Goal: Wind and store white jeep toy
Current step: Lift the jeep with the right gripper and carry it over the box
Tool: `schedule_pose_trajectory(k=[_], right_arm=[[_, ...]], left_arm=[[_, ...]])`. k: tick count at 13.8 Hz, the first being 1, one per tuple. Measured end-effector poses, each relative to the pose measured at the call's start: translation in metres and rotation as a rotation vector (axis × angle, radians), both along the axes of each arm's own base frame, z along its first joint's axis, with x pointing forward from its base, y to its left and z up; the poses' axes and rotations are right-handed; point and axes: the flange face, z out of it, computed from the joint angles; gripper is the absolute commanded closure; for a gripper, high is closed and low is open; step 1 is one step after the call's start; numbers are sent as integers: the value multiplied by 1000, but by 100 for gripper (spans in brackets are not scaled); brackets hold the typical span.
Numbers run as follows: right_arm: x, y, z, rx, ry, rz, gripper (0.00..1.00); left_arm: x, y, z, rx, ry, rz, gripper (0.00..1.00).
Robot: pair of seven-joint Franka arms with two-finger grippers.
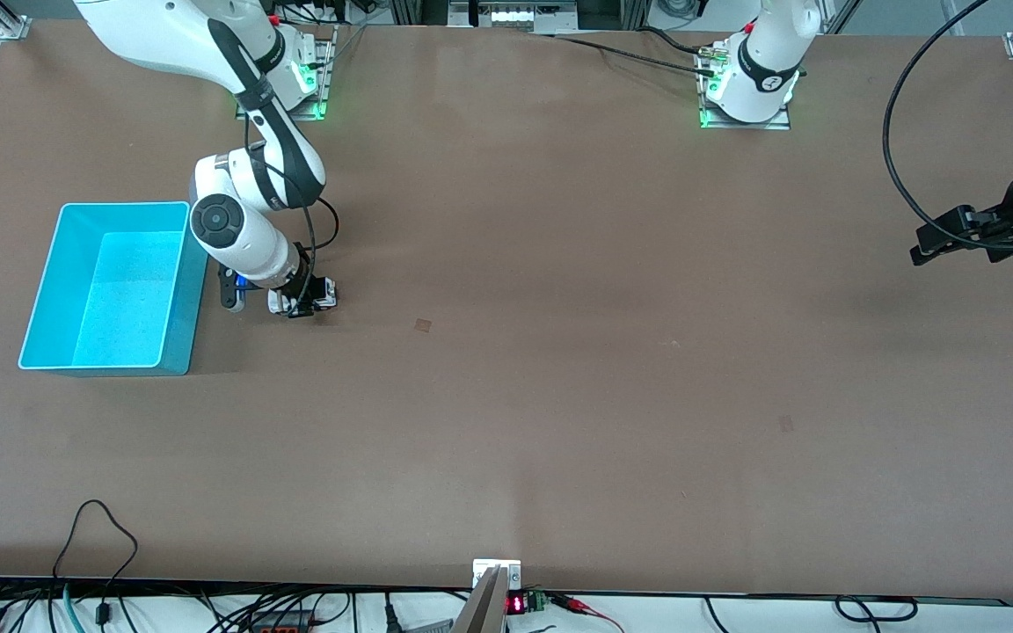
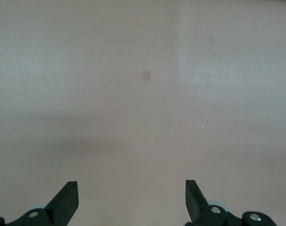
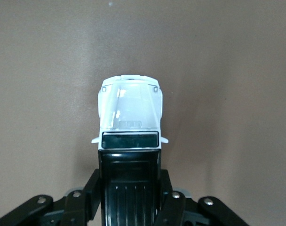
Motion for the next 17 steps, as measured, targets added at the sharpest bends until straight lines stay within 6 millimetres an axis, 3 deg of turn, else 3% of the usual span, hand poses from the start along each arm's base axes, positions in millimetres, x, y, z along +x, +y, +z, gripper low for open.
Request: schedule_pose_trajectory(k=[2, 4, 10, 13, 17], right_arm=[[1, -2, 1, 1, 4, 46, 100], [5, -9, 14, 4, 17, 123, 100], [12, -58, 120, 37, 1, 454, 100], [8, -101, 156, 58, 0, 745, 100], [0, -179, 179, 92, 9, 1056, 100]], left_arm=[[0, 0, 0, 0, 0, 0, 0], [0, 0, 0, 0, 0, 0, 0], [0, 0, 1, 0, -1, 0, 0], [-1, 0, 3, 0, -4, 0, 0], [-1, -1, 3, 0, -5, -1, 0]])
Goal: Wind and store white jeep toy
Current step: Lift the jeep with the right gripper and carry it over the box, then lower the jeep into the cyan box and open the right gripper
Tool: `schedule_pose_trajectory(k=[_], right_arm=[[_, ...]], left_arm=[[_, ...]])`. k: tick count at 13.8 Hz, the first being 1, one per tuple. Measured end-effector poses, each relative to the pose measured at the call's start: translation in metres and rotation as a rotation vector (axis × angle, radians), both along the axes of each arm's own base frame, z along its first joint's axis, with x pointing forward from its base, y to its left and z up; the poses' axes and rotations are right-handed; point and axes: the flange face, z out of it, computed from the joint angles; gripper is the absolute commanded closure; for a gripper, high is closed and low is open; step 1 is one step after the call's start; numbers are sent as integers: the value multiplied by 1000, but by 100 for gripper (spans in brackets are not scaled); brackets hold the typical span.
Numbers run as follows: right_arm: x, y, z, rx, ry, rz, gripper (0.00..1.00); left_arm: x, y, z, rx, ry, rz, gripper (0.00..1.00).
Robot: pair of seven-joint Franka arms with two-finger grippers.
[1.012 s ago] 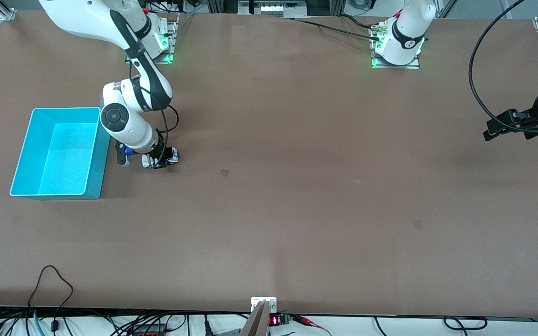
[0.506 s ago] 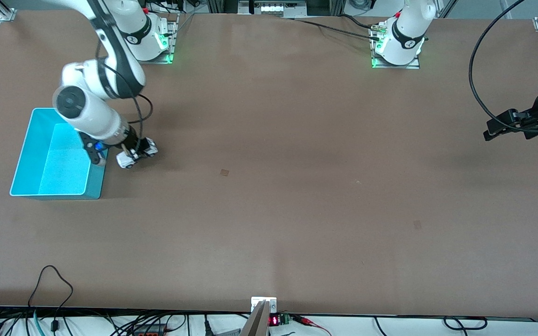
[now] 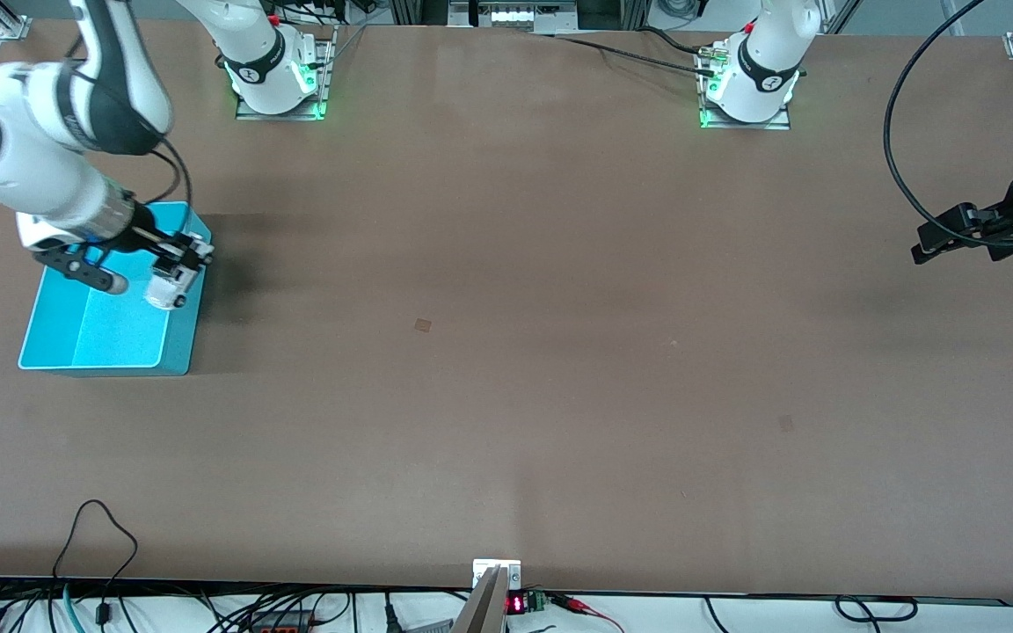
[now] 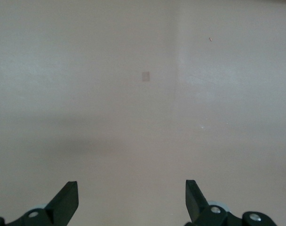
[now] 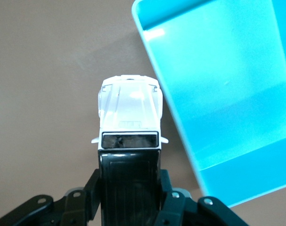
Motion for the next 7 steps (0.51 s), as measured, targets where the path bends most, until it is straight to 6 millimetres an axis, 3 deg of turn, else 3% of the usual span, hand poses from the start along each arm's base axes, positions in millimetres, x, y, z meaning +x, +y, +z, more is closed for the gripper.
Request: schedule_pose_trajectory(k=[4, 7], right_arm=[[-7, -45, 0, 26, 2, 236, 100], [-18, -84, -13, 49, 27, 310, 100]], left_arm=[[0, 0, 0, 0, 2, -1, 0], [0, -1, 0, 0, 3, -1, 0]])
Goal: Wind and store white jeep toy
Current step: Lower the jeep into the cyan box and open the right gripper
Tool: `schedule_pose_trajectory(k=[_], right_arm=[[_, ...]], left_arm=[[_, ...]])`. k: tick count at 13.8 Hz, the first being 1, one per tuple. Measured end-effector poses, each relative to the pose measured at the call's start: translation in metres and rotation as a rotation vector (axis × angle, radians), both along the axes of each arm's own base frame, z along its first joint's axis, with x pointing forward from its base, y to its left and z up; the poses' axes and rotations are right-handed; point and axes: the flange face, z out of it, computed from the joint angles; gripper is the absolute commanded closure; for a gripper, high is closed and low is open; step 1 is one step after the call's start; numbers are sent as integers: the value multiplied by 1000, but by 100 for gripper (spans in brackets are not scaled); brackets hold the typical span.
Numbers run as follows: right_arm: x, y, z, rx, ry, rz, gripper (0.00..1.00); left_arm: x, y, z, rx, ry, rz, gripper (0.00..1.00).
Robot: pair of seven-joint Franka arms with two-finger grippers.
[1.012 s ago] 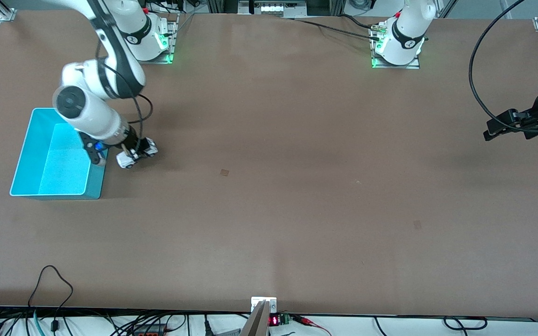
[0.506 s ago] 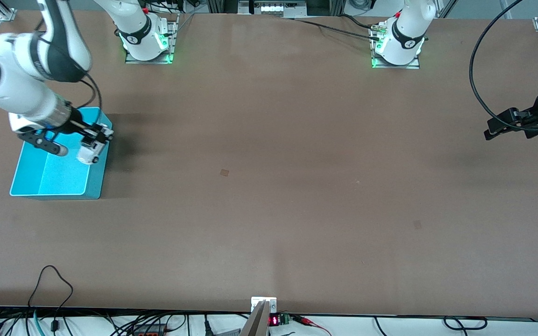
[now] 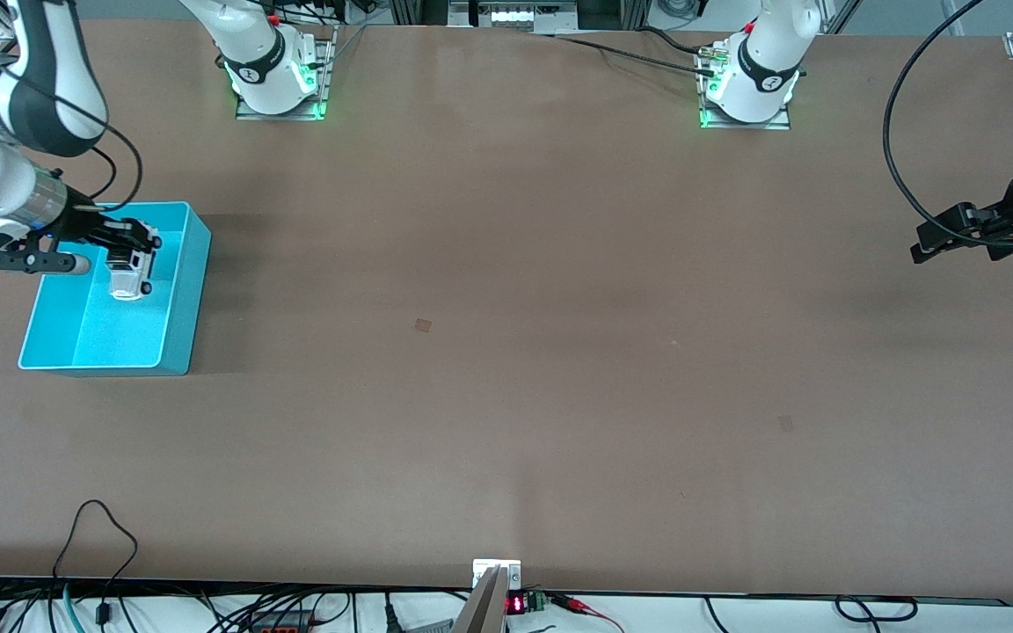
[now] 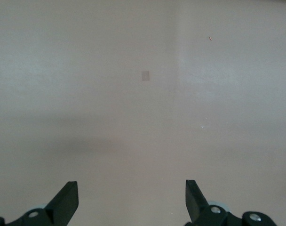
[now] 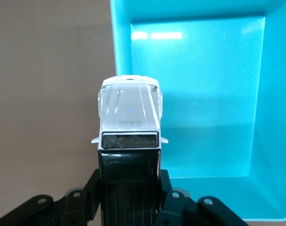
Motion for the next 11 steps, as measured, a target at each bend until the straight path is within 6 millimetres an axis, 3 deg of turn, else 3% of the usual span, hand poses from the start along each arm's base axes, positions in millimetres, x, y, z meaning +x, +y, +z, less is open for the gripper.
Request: schedule_pose_trajectory(k=[4, 11], right_arm=[[-13, -47, -34, 13, 63, 44, 100], [-13, -84, -112, -26, 84, 47, 100]], left_arm=[[0, -1, 0, 0, 1, -2, 0], [0, -3, 0, -1, 2, -7, 0]])
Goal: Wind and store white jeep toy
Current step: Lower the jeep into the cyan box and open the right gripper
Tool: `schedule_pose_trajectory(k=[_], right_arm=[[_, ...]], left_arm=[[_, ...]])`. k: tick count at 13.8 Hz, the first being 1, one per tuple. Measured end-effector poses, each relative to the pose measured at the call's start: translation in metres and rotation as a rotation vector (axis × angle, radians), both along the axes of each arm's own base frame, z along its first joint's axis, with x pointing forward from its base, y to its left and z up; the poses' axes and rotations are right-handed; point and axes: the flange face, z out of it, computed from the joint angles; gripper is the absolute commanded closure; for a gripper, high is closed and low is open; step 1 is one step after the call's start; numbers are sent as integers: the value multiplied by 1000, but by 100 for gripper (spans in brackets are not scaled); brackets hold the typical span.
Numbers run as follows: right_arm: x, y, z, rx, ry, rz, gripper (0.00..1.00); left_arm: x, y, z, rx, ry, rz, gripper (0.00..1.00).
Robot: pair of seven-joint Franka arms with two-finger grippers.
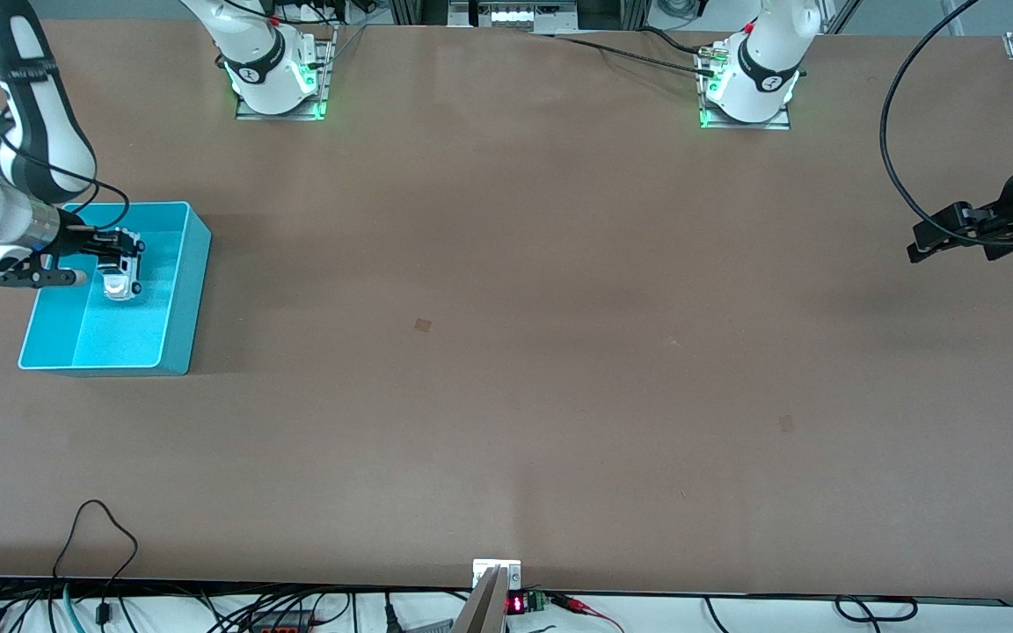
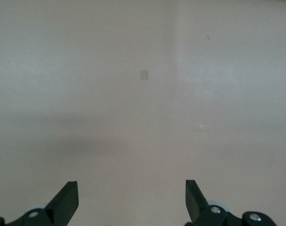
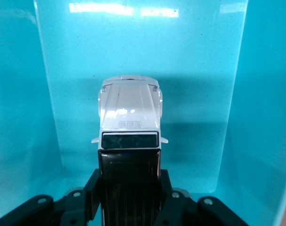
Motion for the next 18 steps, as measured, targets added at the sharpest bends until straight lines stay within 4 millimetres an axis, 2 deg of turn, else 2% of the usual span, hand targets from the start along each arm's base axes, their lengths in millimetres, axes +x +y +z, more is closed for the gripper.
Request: schedule_pose_trajectory(k=[7, 10, 11, 12, 13, 16, 17, 18], right_arm=[[-1, 0, -44, 9, 25, 16, 100], [0, -1, -47, 3, 19, 25, 100], [-1, -2, -49, 4, 19, 22, 76], [-1, -2, -49, 3, 19, 16, 61], [-1, -3, -50, 1, 20, 5, 40], [-3, -3, -55, -1, 29, -10, 16], [-4, -4, -57, -1, 32, -12, 0], [-4, -4, -58, -1, 32, -12, 0]], left_arm=[[0, 0, 0, 0, 0, -1, 0], [0, 0, 0, 0, 0, -1, 0], [0, 0, 0, 0, 0, -1, 0], [0, 0, 0, 0, 0, -1, 0], [0, 0, 0, 0, 0, -1, 0], [0, 0, 0, 0, 0, -1, 0], [0, 0, 0, 0, 0, -1, 0], [0, 0, 0, 0, 1, -1, 0]])
